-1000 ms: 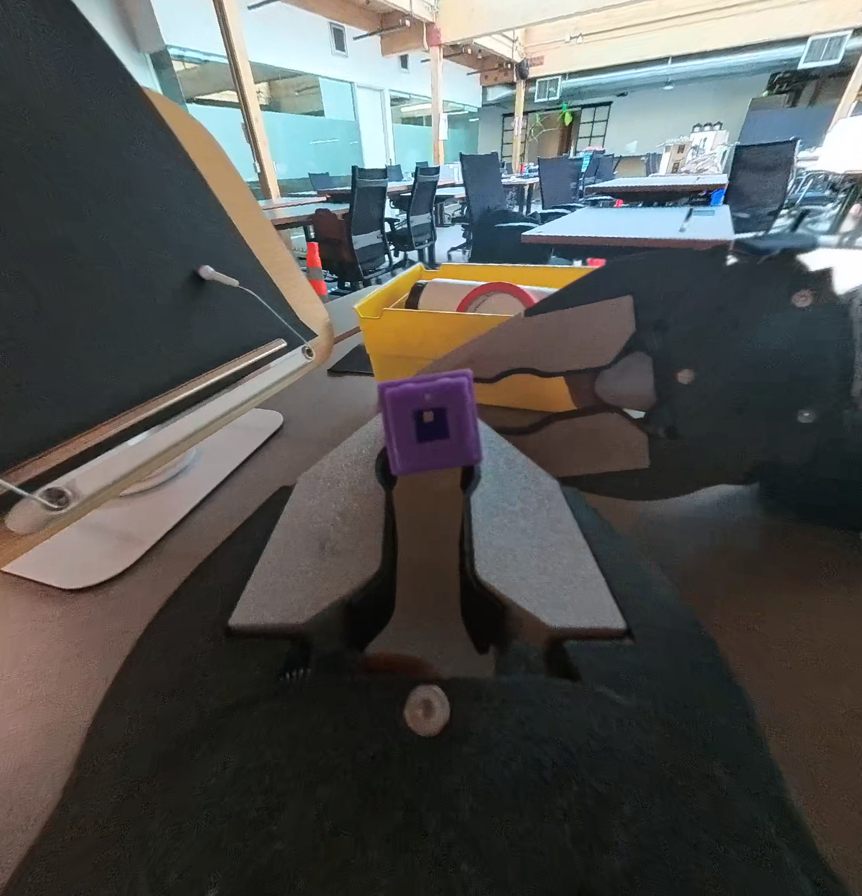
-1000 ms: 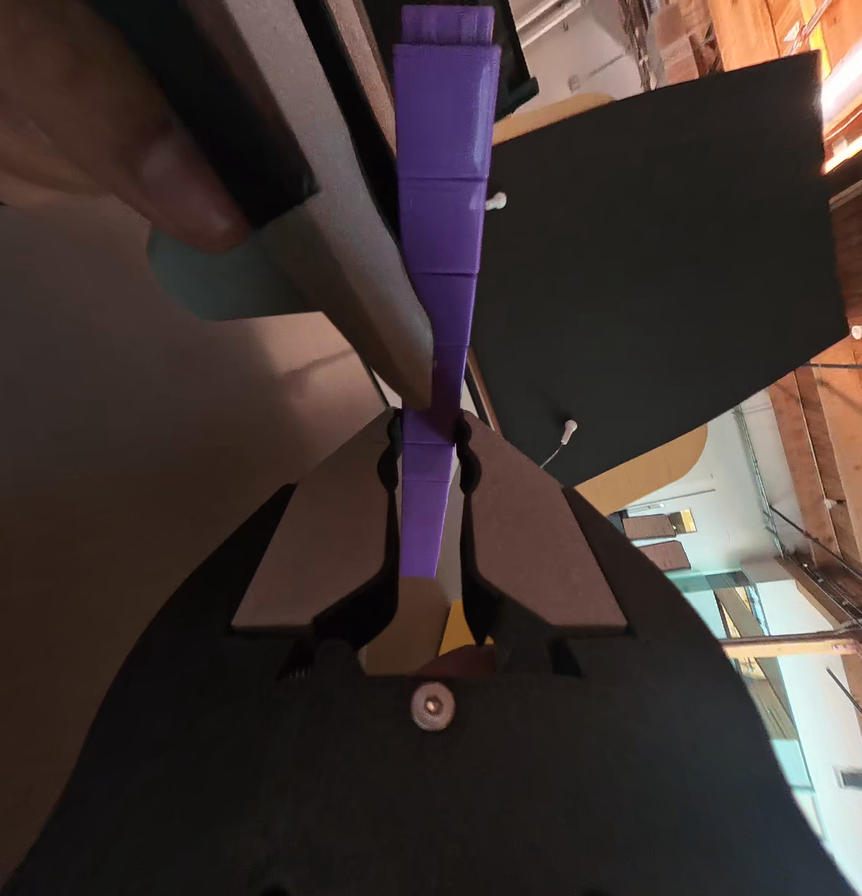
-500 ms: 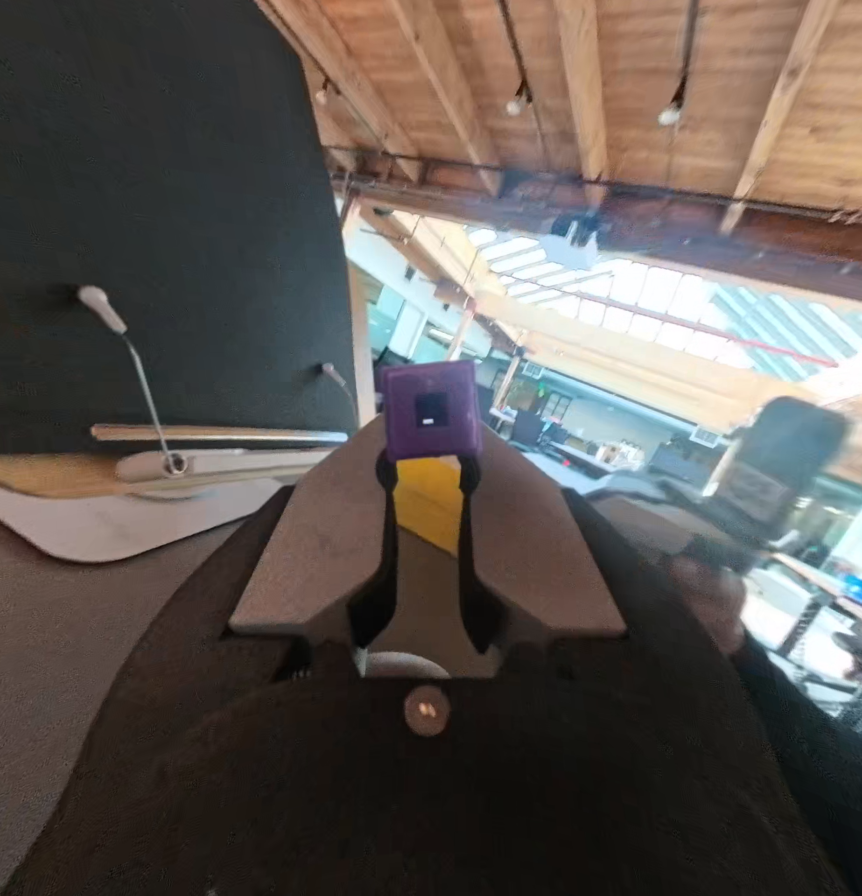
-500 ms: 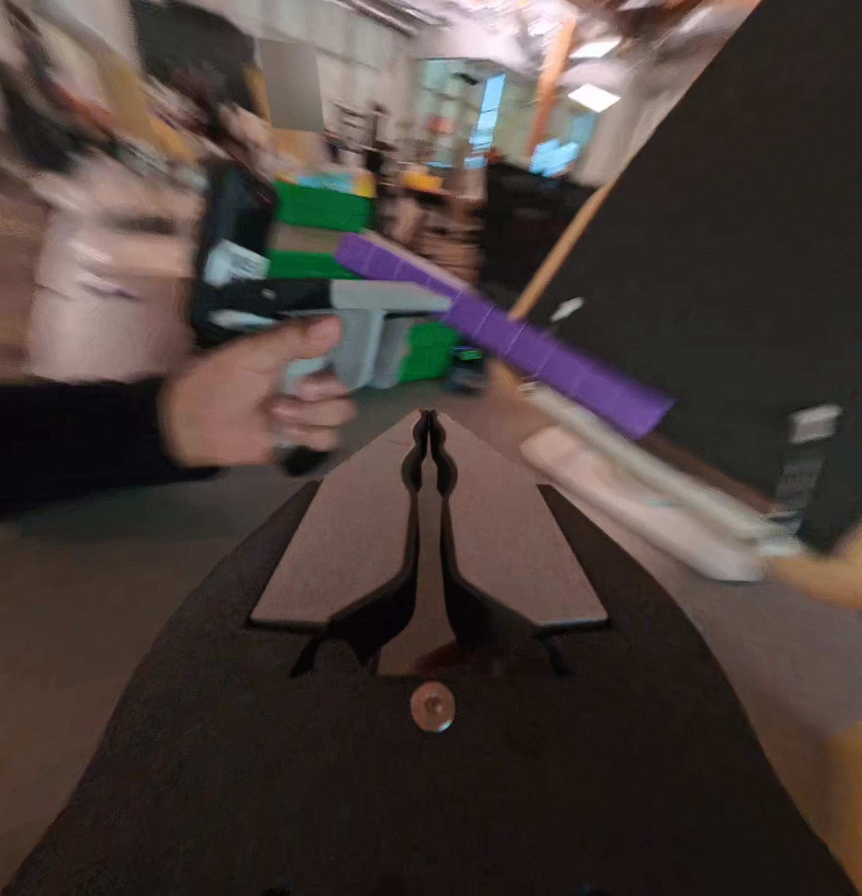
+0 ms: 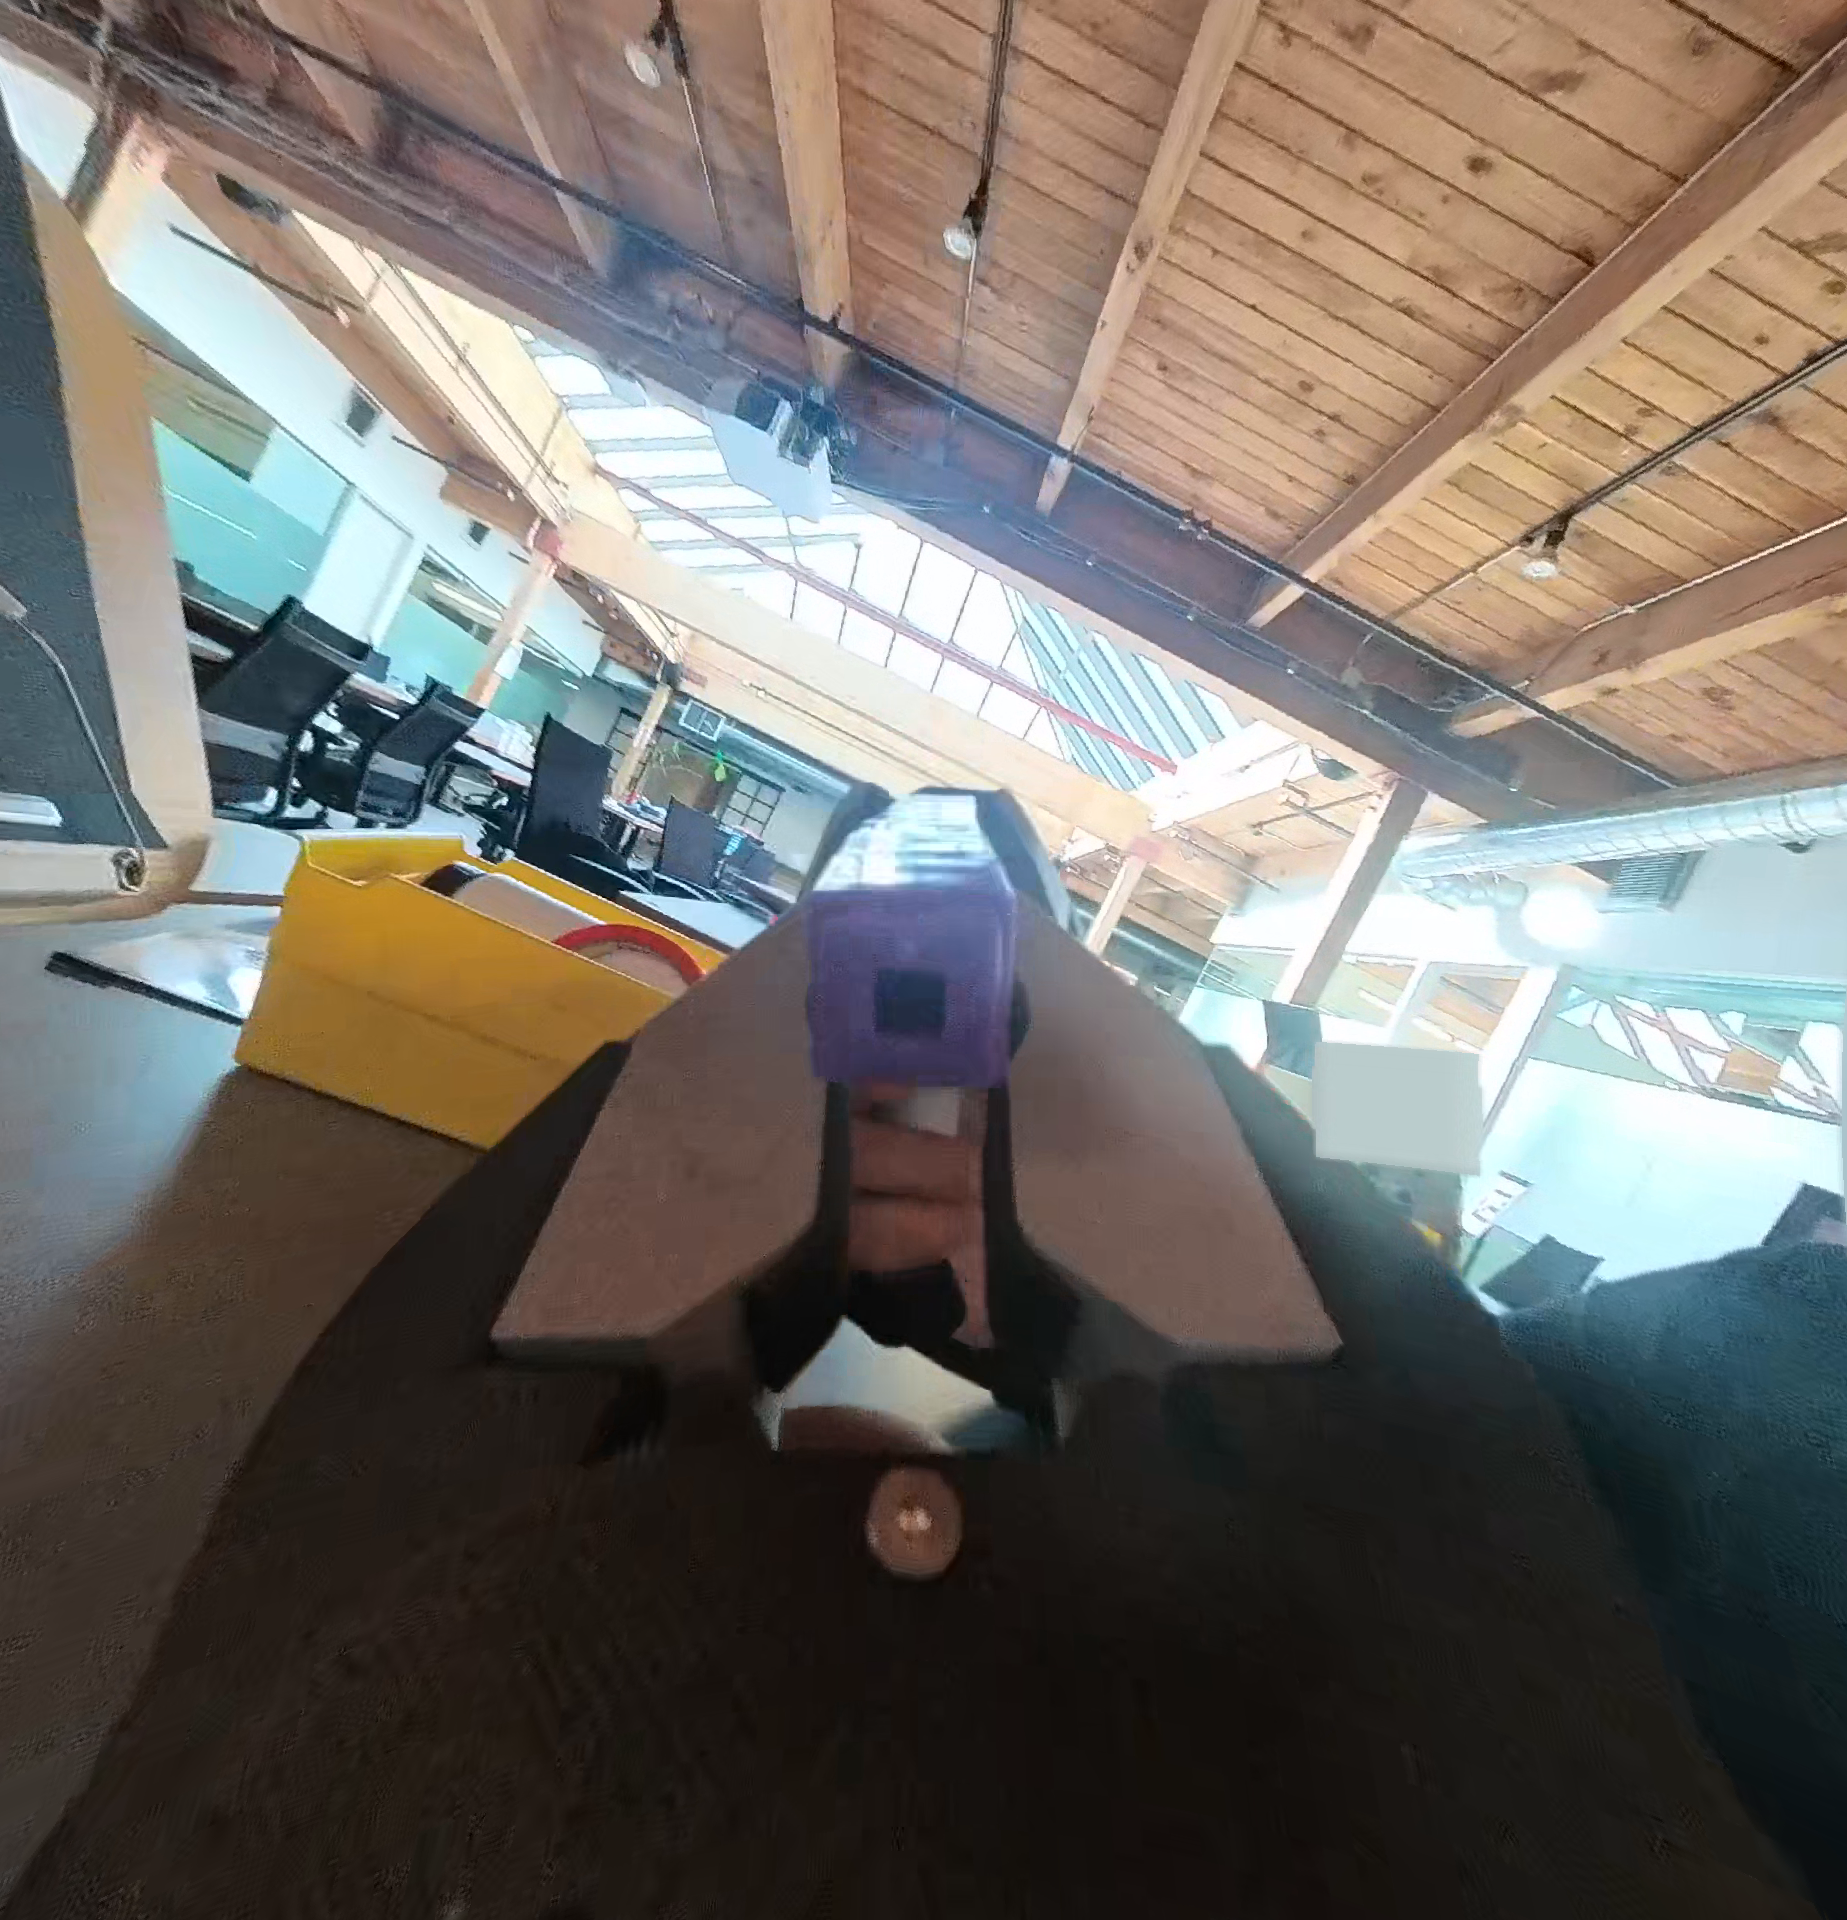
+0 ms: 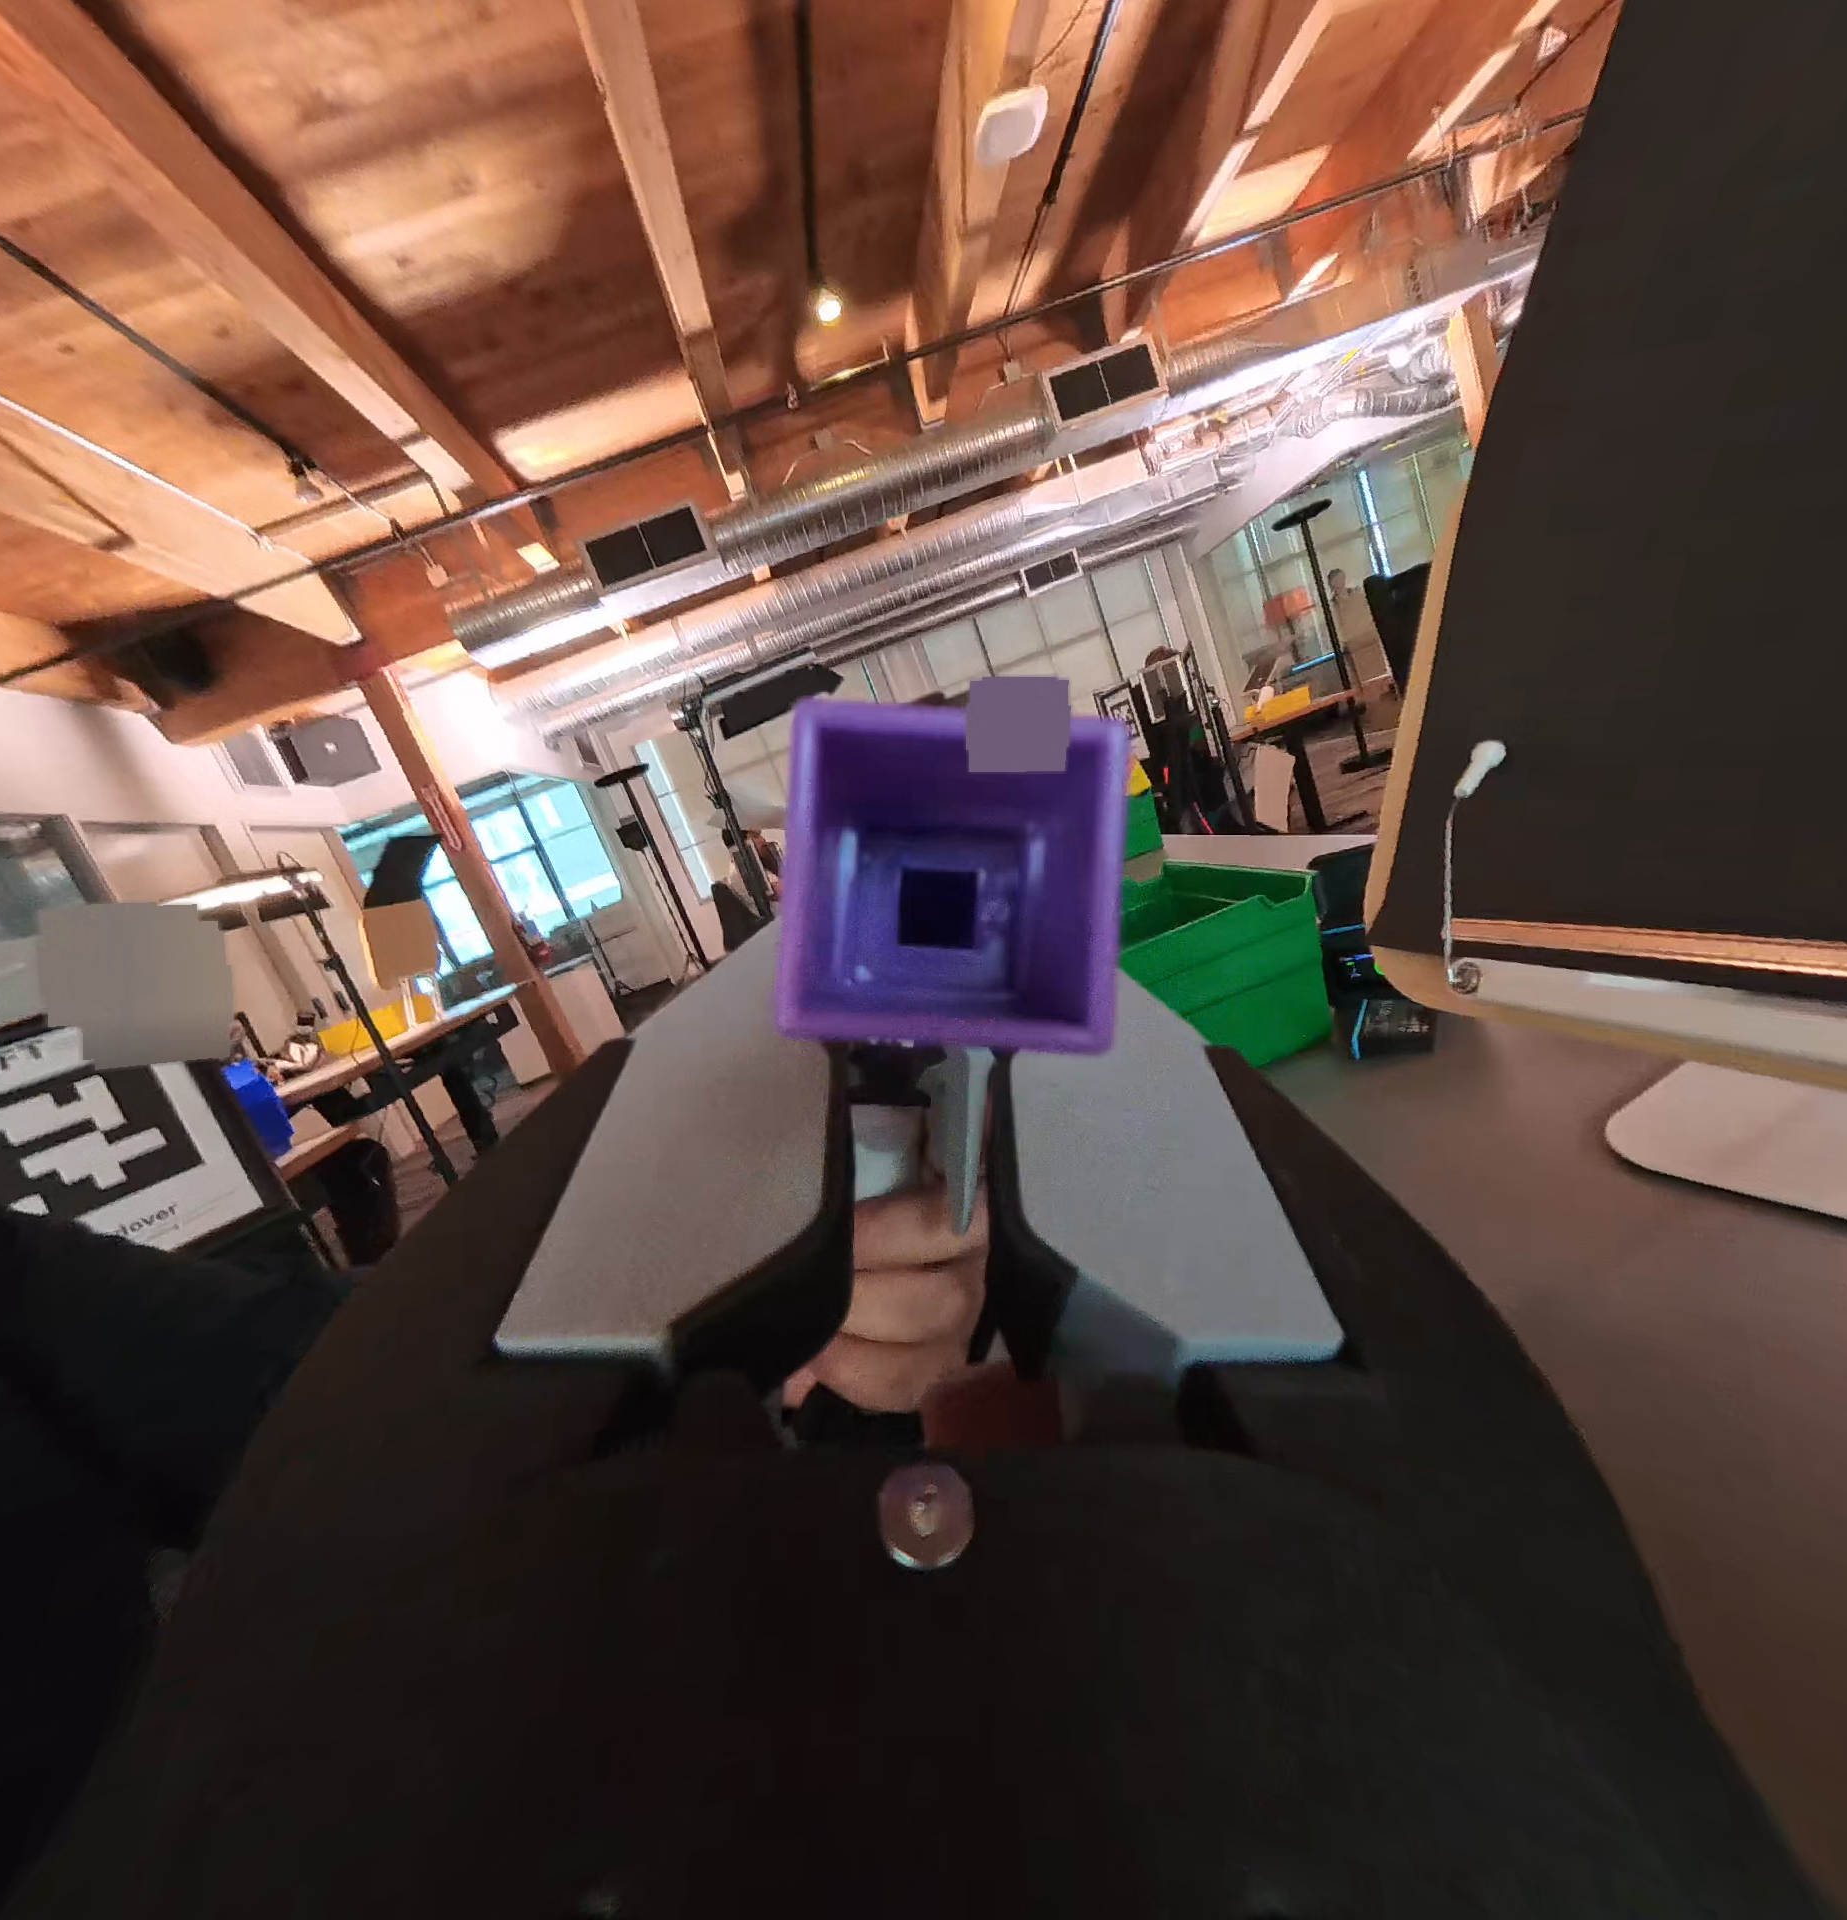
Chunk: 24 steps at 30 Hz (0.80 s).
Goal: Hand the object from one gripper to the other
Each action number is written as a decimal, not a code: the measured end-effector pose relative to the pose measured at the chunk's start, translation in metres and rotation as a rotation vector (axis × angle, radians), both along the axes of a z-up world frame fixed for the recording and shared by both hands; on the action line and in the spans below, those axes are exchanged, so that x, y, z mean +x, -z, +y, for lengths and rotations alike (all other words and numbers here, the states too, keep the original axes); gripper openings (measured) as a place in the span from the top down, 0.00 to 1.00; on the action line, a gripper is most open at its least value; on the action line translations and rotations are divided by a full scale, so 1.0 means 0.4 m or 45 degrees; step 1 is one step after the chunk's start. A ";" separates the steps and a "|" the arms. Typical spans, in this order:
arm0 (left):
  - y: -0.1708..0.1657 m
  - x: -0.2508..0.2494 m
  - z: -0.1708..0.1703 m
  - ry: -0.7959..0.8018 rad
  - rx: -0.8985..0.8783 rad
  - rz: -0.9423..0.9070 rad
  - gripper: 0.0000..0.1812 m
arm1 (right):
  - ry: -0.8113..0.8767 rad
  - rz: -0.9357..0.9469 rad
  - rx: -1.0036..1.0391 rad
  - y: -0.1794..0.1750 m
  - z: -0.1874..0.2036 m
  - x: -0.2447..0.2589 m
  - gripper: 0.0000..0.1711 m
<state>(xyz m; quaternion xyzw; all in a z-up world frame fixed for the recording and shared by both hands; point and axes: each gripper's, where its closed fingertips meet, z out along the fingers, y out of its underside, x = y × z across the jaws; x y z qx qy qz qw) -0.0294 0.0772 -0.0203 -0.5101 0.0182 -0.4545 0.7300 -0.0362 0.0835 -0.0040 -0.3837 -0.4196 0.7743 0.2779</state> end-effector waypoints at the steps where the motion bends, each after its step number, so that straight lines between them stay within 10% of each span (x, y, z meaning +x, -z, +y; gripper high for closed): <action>1: 0.005 0.002 0.003 0.017 -0.024 -0.010 0.89 | 0.011 0.003 0.028 0.000 0.002 0.003 0.87; 16: 0.112 -0.011 0.061 0.098 -0.384 0.064 0.68 | 0.631 -0.003 0.578 -0.007 0.124 0.029 0.90; 24: 0.179 -0.063 0.074 -0.493 -0.429 0.951 0.63 | 0.655 -0.415 0.935 0.106 0.144 0.009 0.90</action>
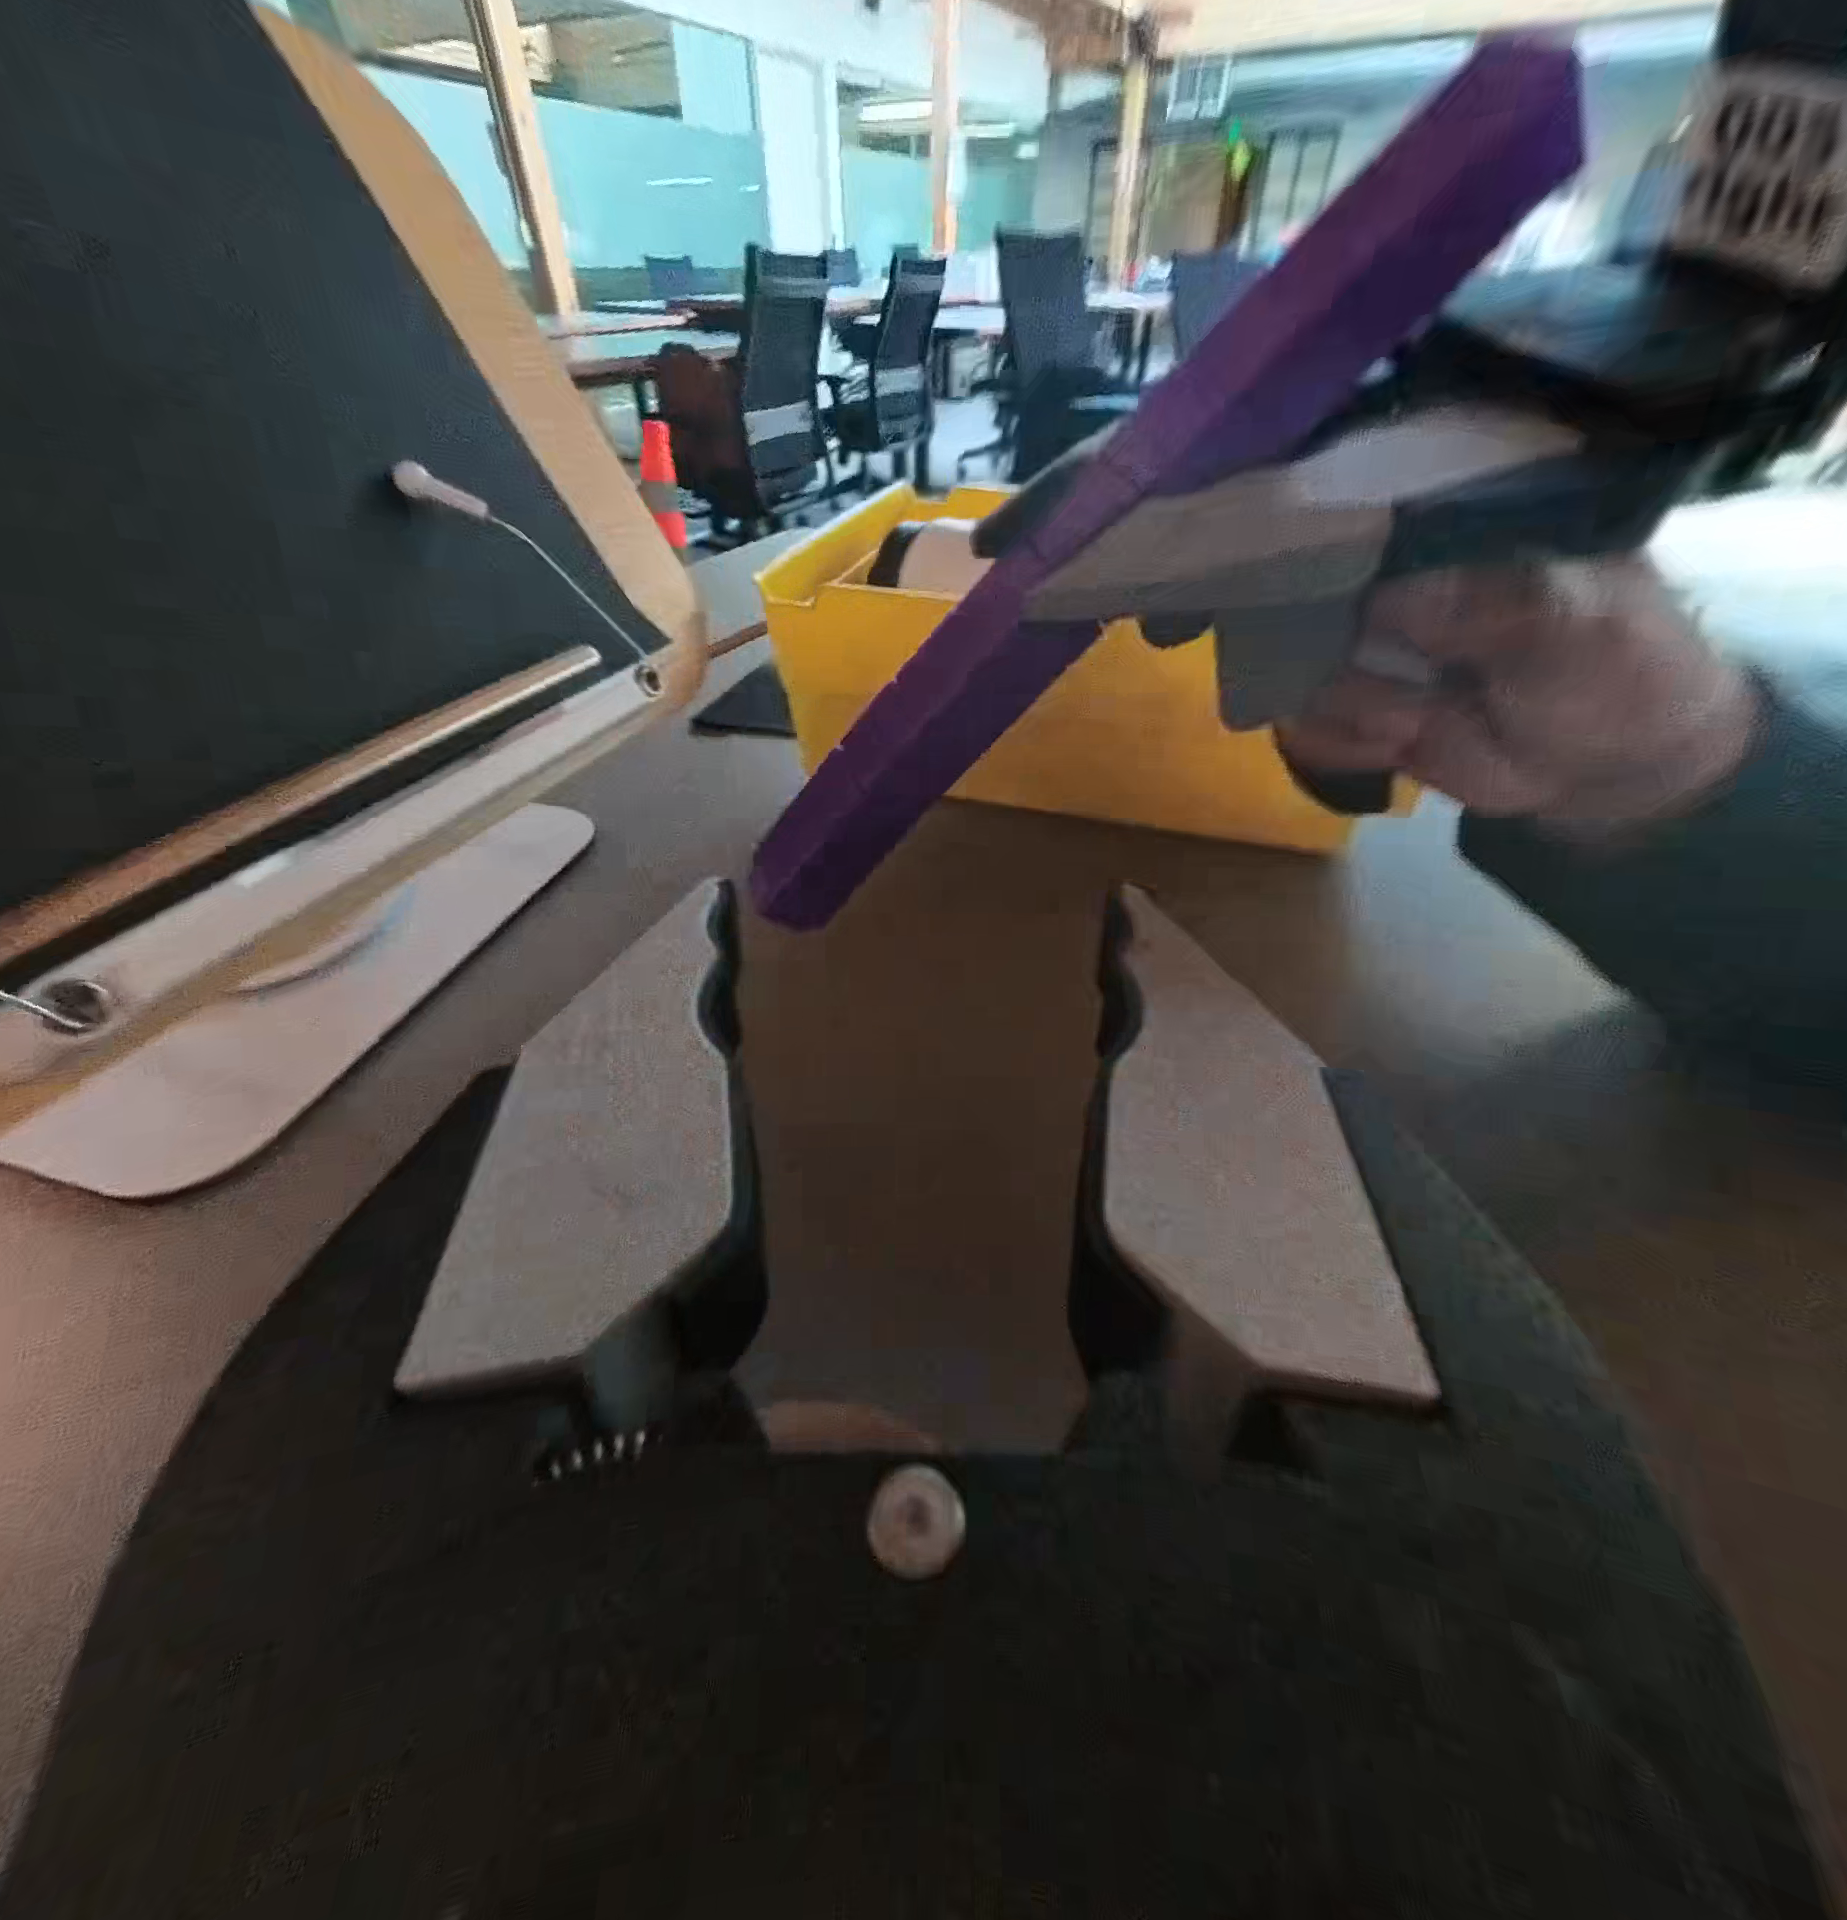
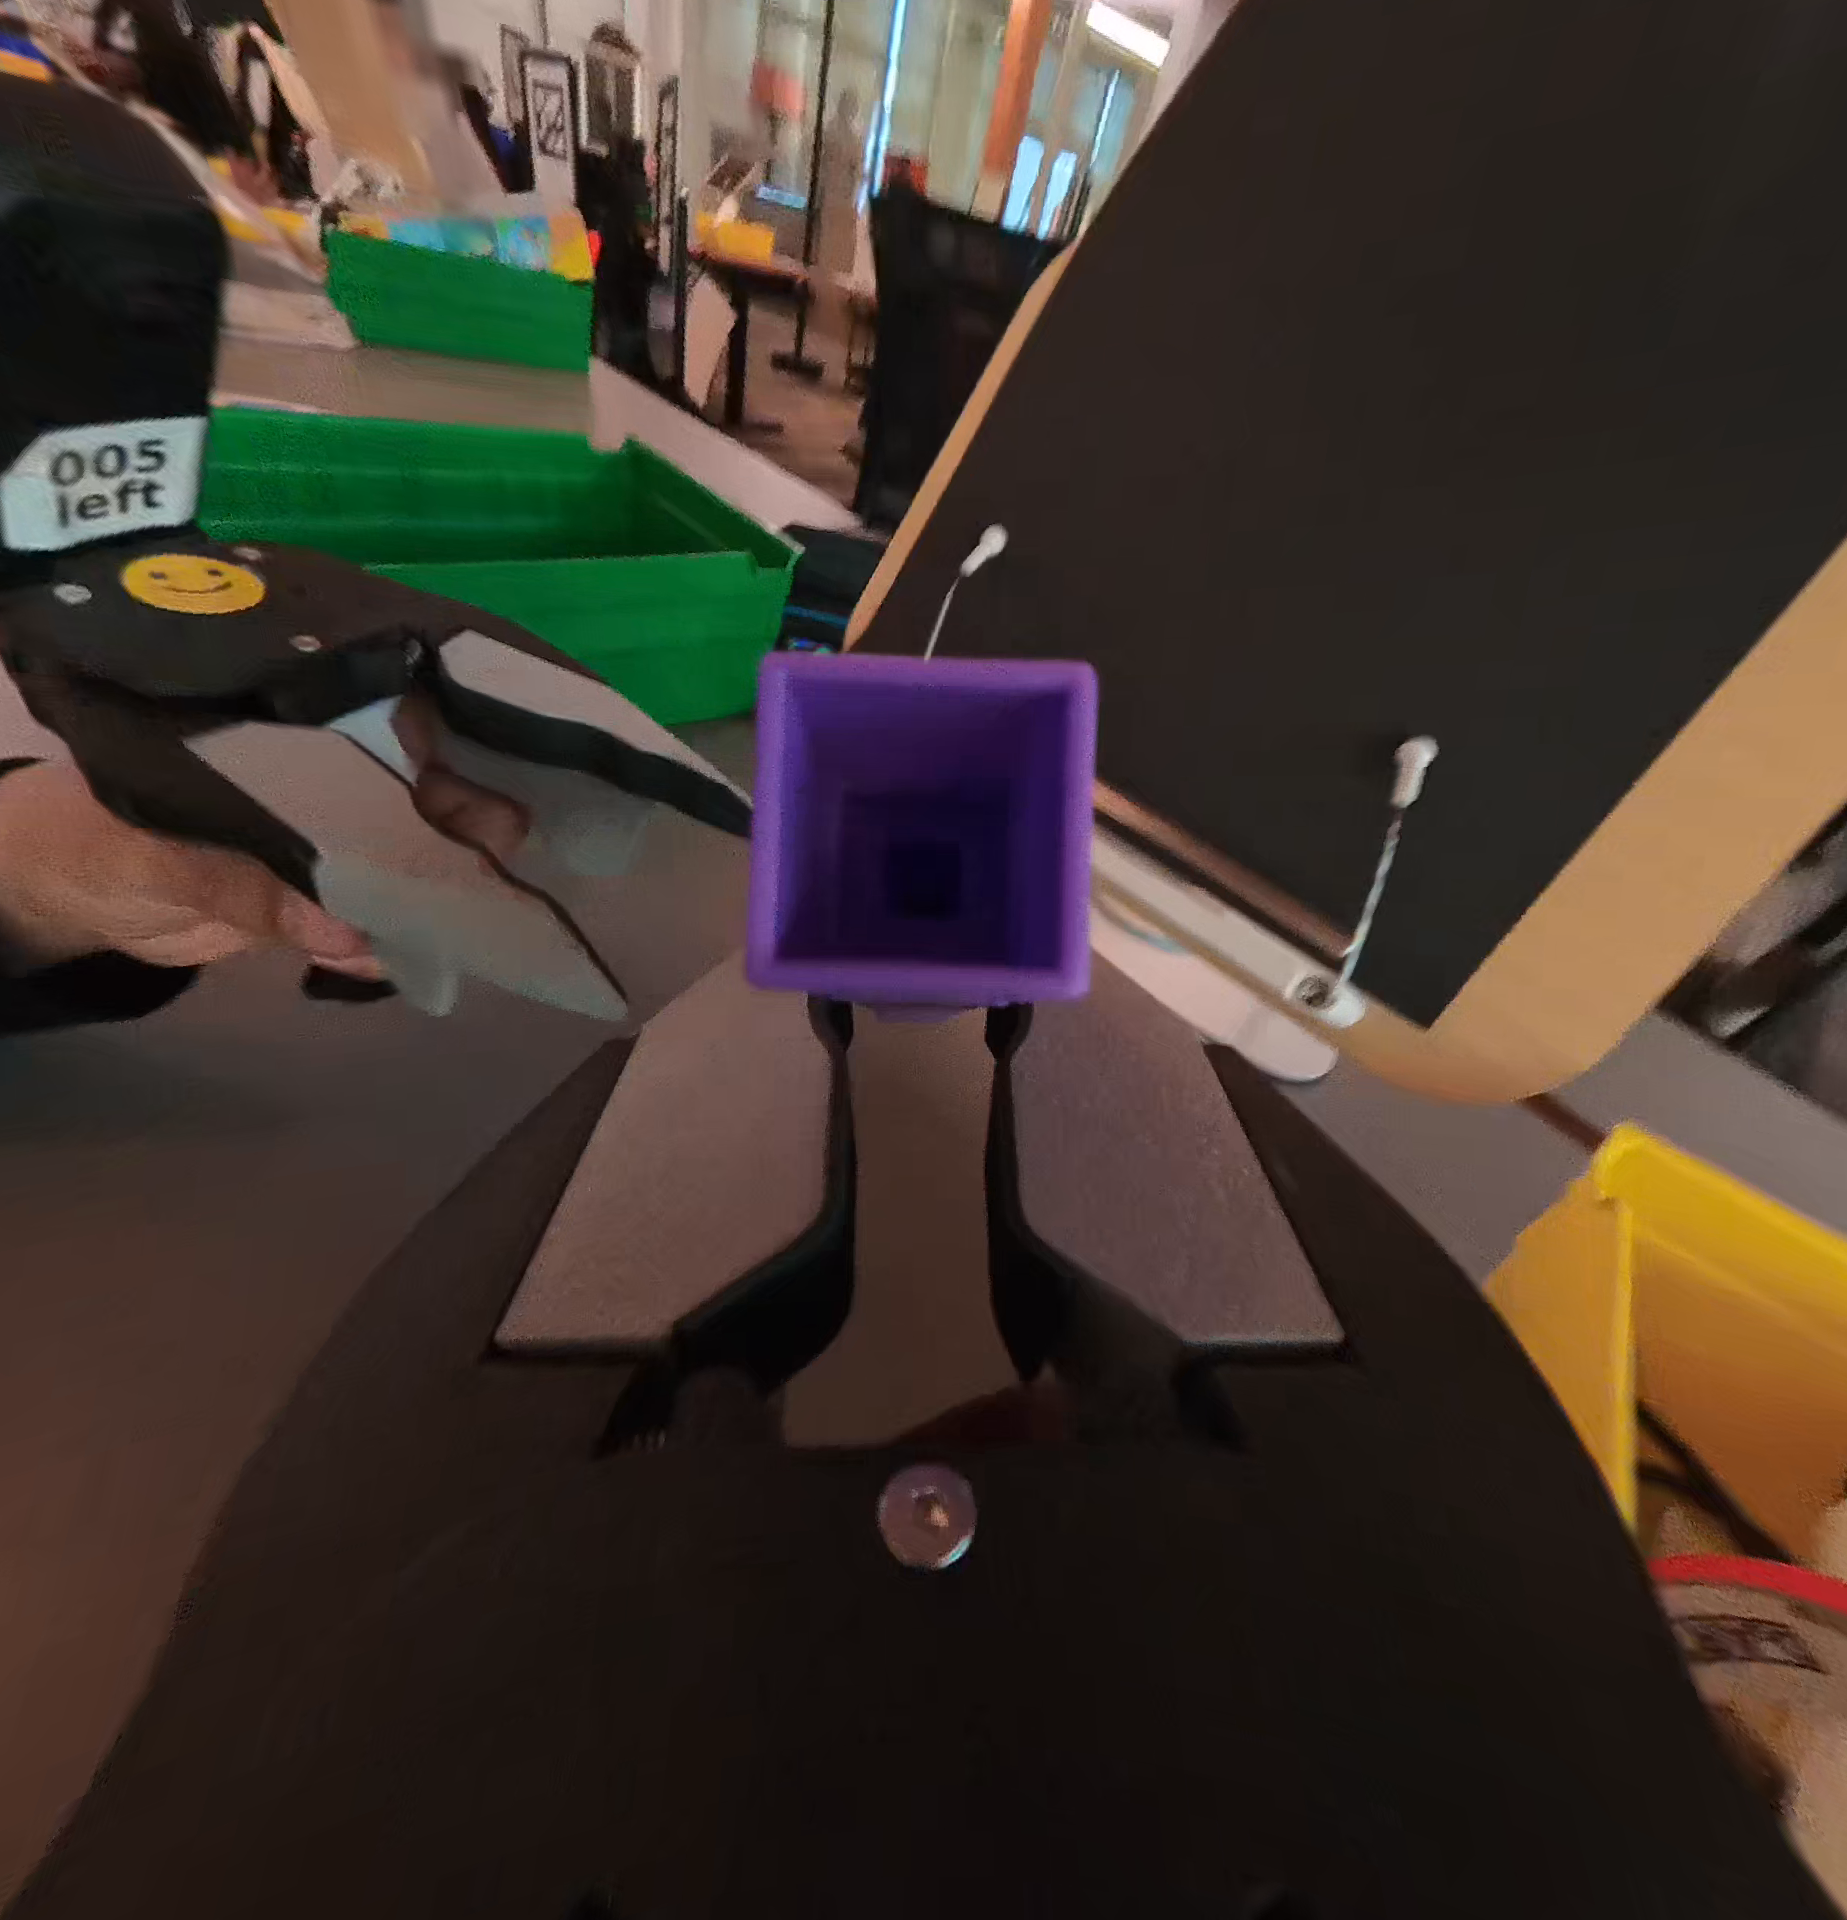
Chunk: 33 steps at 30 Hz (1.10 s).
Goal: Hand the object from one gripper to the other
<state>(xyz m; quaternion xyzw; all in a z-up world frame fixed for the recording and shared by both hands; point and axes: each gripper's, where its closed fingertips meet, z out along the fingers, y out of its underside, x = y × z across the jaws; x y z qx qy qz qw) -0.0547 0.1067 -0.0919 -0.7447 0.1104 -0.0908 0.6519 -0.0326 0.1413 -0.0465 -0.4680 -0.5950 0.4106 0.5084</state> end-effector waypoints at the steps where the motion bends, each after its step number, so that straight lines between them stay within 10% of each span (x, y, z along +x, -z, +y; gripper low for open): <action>1: 0.014 0.002 0.002 -0.034 -0.009 0.128 0.63 | -0.021 -0.045 -0.049 0.014 -0.005 -0.003 0.90; 9: 0.064 0.083 0.013 0.030 -0.074 0.426 0.85 | -0.442 -0.139 -0.385 0.031 -0.140 -0.004 0.85; 15: -0.049 0.131 -0.053 0.485 -0.009 -0.431 0.87 | -0.508 0.046 -0.351 -0.029 -0.127 0.035 0.66; 21: -0.109 0.190 -0.139 1.042 -0.132 -1.090 0.86 | -0.775 0.080 -0.485 -0.053 -0.198 0.063 0.69; 33: 0.018 0.258 -0.131 0.904 -0.390 -0.660 0.88 | -0.894 -0.260 -0.869 0.046 -0.245 0.022 0.77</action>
